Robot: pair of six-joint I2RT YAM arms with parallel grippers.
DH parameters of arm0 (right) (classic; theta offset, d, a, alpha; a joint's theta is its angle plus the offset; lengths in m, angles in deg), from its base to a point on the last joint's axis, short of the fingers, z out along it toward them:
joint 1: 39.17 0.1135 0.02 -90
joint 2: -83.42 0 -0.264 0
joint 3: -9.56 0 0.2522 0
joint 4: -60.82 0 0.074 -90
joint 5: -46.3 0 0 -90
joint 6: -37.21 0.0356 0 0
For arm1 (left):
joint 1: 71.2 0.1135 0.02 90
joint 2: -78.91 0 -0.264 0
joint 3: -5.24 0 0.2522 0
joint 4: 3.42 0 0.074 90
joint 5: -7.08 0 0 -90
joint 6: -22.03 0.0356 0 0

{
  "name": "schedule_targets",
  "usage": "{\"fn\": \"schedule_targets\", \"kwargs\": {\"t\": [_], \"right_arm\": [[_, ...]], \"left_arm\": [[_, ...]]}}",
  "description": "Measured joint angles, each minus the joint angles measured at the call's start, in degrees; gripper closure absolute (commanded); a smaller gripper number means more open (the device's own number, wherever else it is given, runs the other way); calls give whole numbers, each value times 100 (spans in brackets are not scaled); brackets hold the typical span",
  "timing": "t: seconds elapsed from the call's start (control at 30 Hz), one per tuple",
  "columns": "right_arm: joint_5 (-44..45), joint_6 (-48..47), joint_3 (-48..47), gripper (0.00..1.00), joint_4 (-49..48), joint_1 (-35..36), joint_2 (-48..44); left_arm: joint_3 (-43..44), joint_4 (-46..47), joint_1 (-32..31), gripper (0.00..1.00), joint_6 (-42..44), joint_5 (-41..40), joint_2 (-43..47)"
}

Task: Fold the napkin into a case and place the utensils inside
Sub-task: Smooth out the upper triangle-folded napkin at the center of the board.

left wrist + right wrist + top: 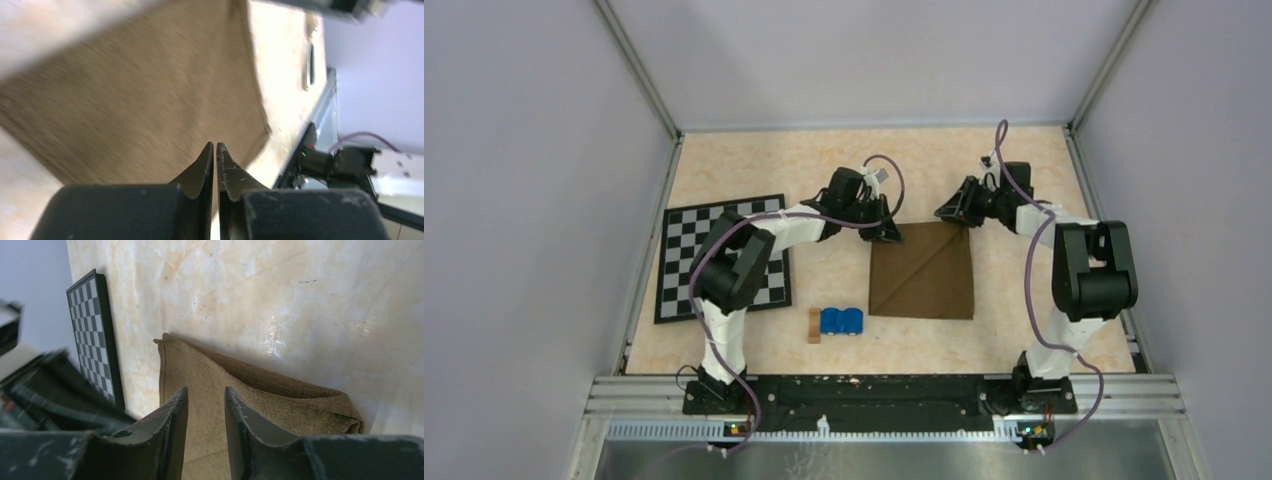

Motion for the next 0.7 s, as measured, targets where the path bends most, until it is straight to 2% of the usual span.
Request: {"fn": "schedule_targets", "kwargs": {"t": [0.2, 0.37, 0.53, 0.7], "right_arm": [[-127, 37, 155, 74, -140, 0, 42], [-212, 24, 264, 76, -155, 0, 118], [-149, -31, 267, 69, -153, -33, 284], [315, -216, 264, 63, -17, -129, 404]], "left_arm": [[721, -4, 444, 96, 42, -33, -1248], [879, 46, 588, 100, 33, -35, -1462], [909, 101, 588, 100, -26, -273, -1510], [638, 505, 601, 100, -262, -284, -1484]]}}
